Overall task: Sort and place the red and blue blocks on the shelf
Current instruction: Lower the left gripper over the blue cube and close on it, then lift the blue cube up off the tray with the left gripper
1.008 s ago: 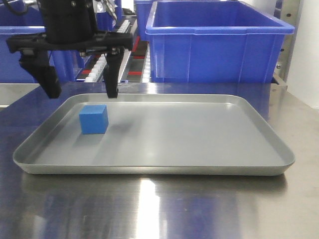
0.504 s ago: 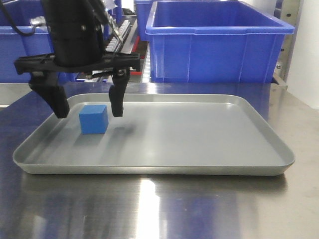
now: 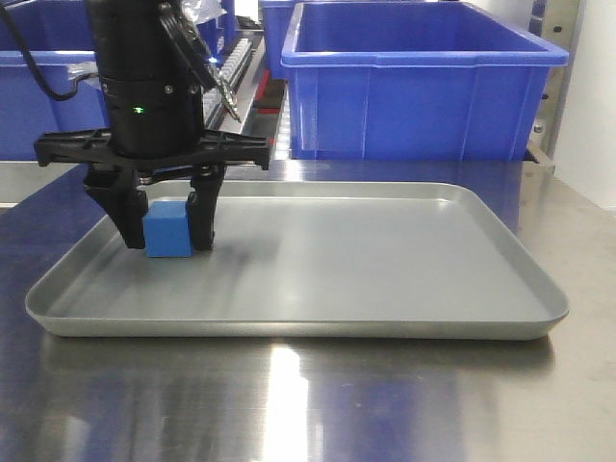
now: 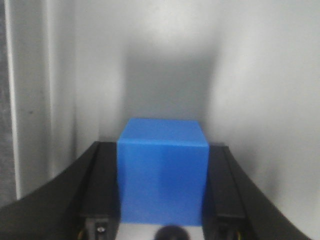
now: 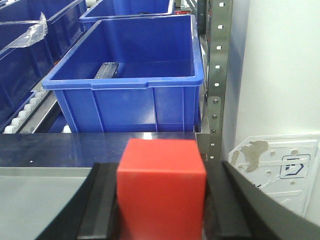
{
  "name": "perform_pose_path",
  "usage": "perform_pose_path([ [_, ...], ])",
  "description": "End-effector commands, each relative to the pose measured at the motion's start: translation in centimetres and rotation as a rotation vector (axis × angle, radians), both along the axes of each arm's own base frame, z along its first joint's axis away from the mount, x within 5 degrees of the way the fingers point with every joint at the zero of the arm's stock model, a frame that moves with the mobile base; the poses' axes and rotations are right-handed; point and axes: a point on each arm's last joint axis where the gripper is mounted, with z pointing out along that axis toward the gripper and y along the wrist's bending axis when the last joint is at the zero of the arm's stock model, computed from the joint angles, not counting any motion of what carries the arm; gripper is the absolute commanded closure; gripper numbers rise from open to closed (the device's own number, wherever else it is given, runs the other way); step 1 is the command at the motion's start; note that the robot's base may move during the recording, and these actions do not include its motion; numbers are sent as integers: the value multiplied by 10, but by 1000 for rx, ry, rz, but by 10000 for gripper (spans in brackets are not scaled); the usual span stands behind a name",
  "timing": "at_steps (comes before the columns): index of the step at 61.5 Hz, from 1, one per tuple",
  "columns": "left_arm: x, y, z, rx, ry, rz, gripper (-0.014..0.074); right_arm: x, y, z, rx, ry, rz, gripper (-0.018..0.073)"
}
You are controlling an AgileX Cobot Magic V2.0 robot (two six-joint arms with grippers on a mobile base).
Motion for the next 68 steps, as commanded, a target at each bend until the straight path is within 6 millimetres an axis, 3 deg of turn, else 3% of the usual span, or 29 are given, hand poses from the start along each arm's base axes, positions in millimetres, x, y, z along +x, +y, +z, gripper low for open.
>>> perform_pose_path([
  [1, -3, 1, 36, -58, -105, -1, 470, -1, -1, 17, -6, -109, -8, 503],
  [14, -14, 8, 69, -121, -163, -2, 472, -1, -1, 17, -6, -109, -8, 503],
  [23, -29, 14, 91, -170, -207, -140, 472, -1, -1, 17, -6, -109, -8, 503],
  [30, -46, 19, 95, -232, -248, -308, 472, -1, -1, 17, -6, -109, -8, 503],
  [38, -61, 31, 98, -338, -359, -384, 472, -1, -1, 17, -6, -109, -8, 503],
  [51, -86, 69, 109, -336, -712, -391, 472, -1, -1, 17, -6, -109, -8, 503],
  [68, -123, 129, 107, -247, -1073, -276, 472, -1, -1, 17, -6, -109, -8, 503],
])
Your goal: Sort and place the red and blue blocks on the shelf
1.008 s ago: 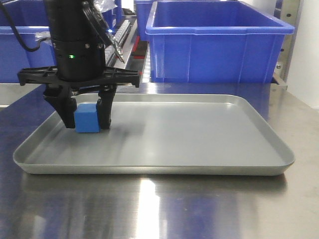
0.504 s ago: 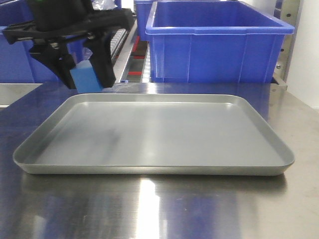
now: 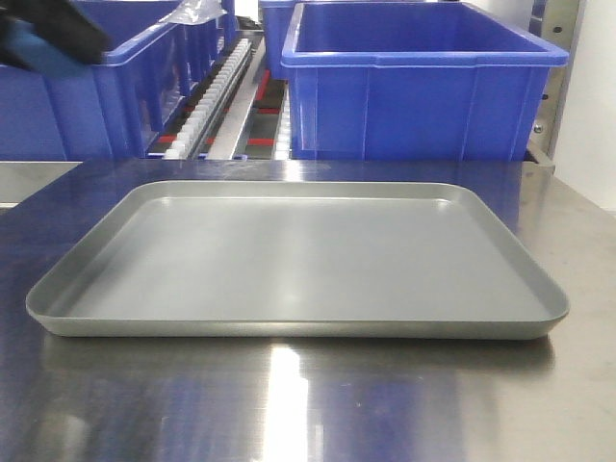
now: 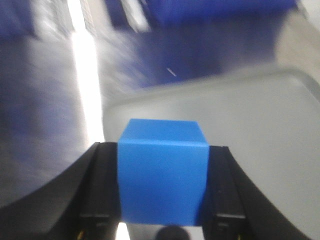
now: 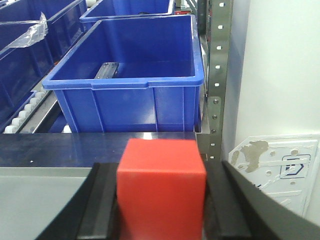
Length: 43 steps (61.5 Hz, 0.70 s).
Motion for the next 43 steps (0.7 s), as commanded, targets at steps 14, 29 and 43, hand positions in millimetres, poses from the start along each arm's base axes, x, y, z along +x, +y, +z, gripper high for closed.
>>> perform_pose_path([
  [14, -49, 42, 22, 3, -320, 88, 472, -1, -1, 17, -6, -109, -8, 503],
  [29, -87, 57, 28, -32, -424, 110, 472, -1, -1, 17, -6, -109, -8, 503],
  [43, -115, 65, 41, -59, -546, 113, 472, -1, -1, 17, -6, -109, -8, 503],
])
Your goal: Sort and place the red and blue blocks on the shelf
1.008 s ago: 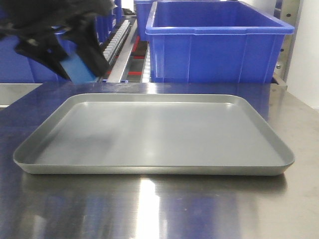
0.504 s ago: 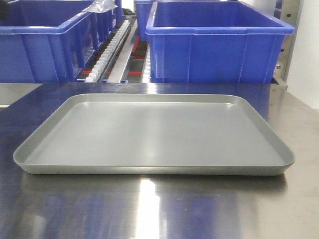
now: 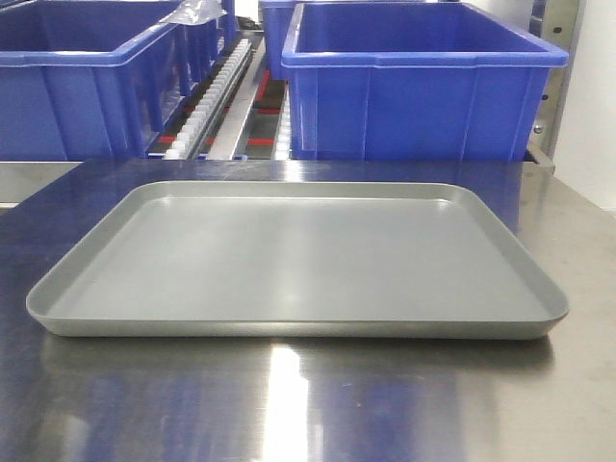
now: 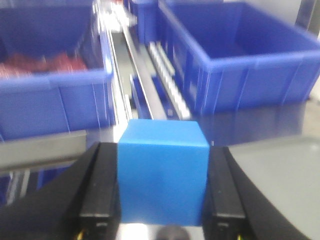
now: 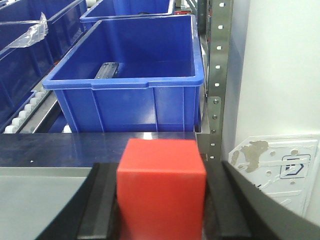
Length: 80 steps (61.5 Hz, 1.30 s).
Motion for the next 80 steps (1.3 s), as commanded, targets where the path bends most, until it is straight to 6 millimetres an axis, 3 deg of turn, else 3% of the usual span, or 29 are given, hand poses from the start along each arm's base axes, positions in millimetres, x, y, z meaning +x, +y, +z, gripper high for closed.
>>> perform_pose_path([
  [1, -9, 4, 23, -34, -159, 8, 472, -1, -1, 17, -6, -109, -8, 503],
  [15, -26, 9, 30, 16, -250, 13, 469, -1, -1, 17, -6, -109, -8, 503],
  [40, -22, 26, 30, 3, -268, 206, 469, -1, -1, 17, -6, -109, -8, 503],
  [80, -22, 27, 30, 3, -268, 209, 470, -1, -1, 17, -6, -109, -8, 503],
])
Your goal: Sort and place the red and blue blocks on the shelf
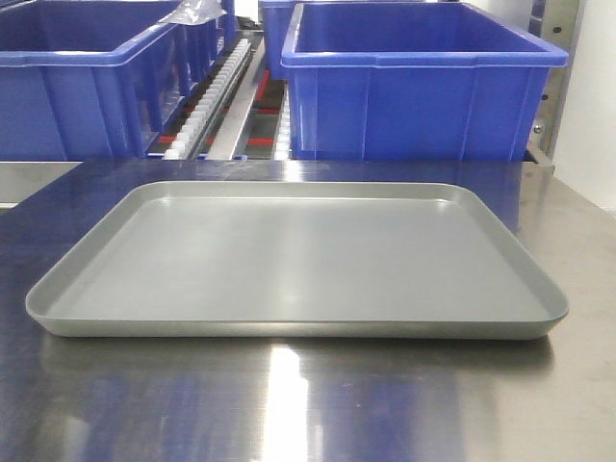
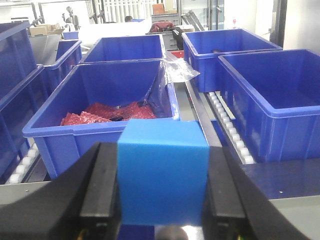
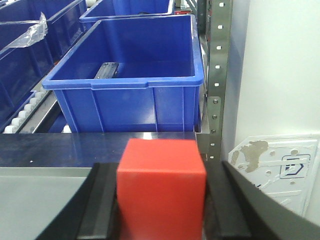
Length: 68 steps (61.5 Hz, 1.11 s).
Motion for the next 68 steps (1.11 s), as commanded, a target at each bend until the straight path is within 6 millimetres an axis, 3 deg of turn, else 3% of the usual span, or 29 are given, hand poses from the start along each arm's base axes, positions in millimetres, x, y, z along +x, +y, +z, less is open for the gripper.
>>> perform_pose_path([
  [1, -2, 0, 17, -22, -110, 0, 470, -1, -1, 17, -6, -109, -8, 503],
  [68, -2, 0, 17, -22, -110, 0, 471, -1, -1, 17, -6, -109, -8, 503],
])
